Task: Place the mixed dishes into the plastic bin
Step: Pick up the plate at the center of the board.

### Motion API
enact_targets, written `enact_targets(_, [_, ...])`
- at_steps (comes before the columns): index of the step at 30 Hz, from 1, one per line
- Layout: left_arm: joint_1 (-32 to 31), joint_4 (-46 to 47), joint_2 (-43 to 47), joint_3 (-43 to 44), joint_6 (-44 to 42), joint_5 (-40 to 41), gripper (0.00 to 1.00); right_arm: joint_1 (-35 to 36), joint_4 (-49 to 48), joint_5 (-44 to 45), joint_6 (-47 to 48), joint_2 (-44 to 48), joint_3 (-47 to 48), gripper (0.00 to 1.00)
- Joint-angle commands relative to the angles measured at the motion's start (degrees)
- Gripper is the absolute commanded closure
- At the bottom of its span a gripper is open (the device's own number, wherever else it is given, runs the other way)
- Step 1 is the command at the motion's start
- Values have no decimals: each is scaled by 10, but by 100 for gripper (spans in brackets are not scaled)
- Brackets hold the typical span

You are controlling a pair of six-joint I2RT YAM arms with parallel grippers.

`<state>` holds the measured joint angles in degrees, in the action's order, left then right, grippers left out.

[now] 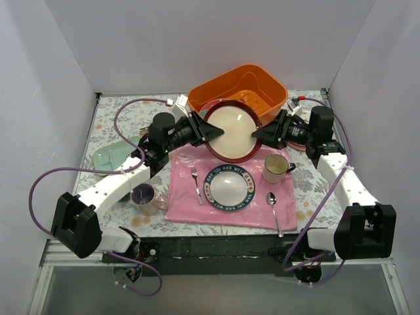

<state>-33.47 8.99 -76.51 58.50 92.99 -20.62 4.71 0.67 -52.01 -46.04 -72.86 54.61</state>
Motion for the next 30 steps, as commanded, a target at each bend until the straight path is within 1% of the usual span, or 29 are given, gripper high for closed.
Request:
enact_targets(1, [3, 115, 29, 17, 25, -28, 100, 7, -87, -38, -66, 3, -7, 32])
enact_targets(2, [3, 117, 27, 16, 27, -30, 100, 7, -93, -39, -71, 3, -8, 34])
enact_targets(4, [3, 120, 27, 14, 29, -30, 100, 8, -107, -46, -92, 0, -9, 41])
enact_targets(5, [3, 120, 26, 14, 30, -30, 100, 7, -123, -47, -99, -1, -9, 46])
enact_targets(6, [3, 121, 26, 13, 31, -31, 100, 8, -129, -49, -106, -2, -10, 53])
enact_targets(8, [3, 124, 25, 12, 32, -31, 100, 9, -145, -56, -126, -3, -11, 57])
enact_targets(9, [3, 125, 24, 12, 35, -32, 100, 9, -147, -57, -128, -3, -11, 62])
enact_targets(10, [3, 129, 23, 11, 37, -34, 100, 10, -150, -62, -134, -2, -12, 64])
enact_targets(13, [3, 132, 19, 13, 40, -36, 100, 10, -171, -68, -146, 2, -22, 84])
enact_targets(14, [3, 132, 16, 13, 40, -38, 100, 10, -188, -69, -149, 4, -24, 96])
enact_targets(15, [3, 132, 17, 13, 40, -38, 100, 11, -196, -71, -151, 5, -25, 99])
enact_targets(16, [3, 131, 17, 14, 40, -39, 99, 10, -203, -74, -156, 5, -23, 99])
enact_targets(19, [4, 125, 21, 13, 38, -33, 91, 6, -227, -80, -162, 4, -12, 99])
enact_targets(20, [5, 124, 22, 12, 38, -33, 84, 1, -232, -81, -164, 3, -6, 99])
enact_targets(24, [12, 110, 32, 12, 28, -27, 62, -15, -254, -88, -171, -4, 22, 99])
enact_targets(26, [19, 94, 46, 12, 8, -16, 51, -25, -261, -88, -172, -9, 36, 99])
enact_targets(27, [23, 88, 52, 11, 0, -13, 40, -29, -262, -89, -172, -11, 40, 99])
enact_targets(29, [35, 59, 75, 6, -14, 18, 26, -34, -262, -91, -168, -18, 50, 99])
enact_targets(30, [41, 46, 84, 2, -18, 28, 16, -36, -262, -92, -165, -18, 52, 99])
